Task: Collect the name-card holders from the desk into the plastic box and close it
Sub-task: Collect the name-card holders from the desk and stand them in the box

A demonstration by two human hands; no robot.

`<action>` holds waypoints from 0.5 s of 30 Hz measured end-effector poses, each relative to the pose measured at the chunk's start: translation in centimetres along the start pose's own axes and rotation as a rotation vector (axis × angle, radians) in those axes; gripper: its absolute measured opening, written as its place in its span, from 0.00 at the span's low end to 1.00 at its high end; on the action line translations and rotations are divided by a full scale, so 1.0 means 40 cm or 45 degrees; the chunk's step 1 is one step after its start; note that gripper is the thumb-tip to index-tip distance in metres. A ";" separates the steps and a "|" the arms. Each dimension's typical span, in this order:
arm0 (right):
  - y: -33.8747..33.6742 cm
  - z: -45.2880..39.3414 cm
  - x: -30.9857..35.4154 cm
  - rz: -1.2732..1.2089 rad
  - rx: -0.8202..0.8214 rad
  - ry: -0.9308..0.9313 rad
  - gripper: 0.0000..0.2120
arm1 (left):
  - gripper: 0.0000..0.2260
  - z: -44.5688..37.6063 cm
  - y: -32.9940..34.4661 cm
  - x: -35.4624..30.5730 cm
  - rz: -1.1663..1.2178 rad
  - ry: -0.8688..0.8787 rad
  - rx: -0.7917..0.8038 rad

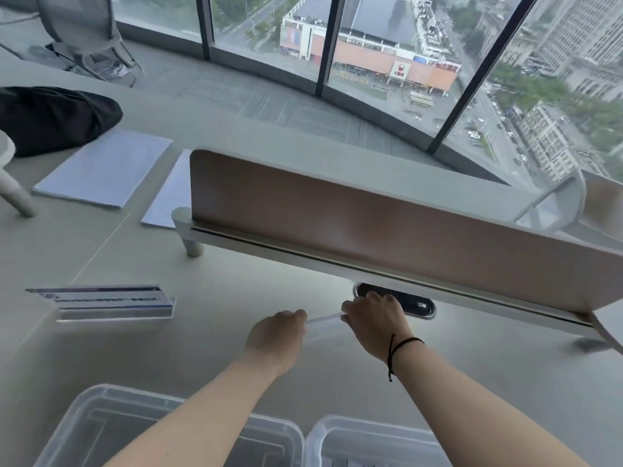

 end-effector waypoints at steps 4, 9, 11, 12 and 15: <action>-0.065 0.049 -0.003 -0.070 -0.149 -0.004 0.10 | 0.08 0.046 -0.040 -0.025 0.046 0.036 -0.045; -0.152 0.137 -0.019 -0.131 -0.265 -0.048 0.13 | 0.09 0.145 -0.134 -0.097 0.038 0.064 -0.093; -0.206 0.192 -0.026 -0.155 -0.330 -0.054 0.14 | 0.08 0.186 -0.179 -0.140 0.051 0.080 -0.100; -0.231 0.221 -0.028 -0.166 -0.341 -0.063 0.15 | 0.07 0.206 -0.200 -0.165 0.048 0.090 -0.099; -0.304 0.314 -0.052 -0.211 -0.373 -0.064 0.15 | 0.06 0.264 -0.271 -0.260 -0.008 0.136 -0.124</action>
Point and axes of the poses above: each hand's wrist, its own z-axis away from the middle knuckle, its own y-axis out of the palm, x = y × z, the point moved 8 cm from there along -z, towards the middle knuckle, and after that the axes turned 2 degrees about -x, right-handed, at the moved point
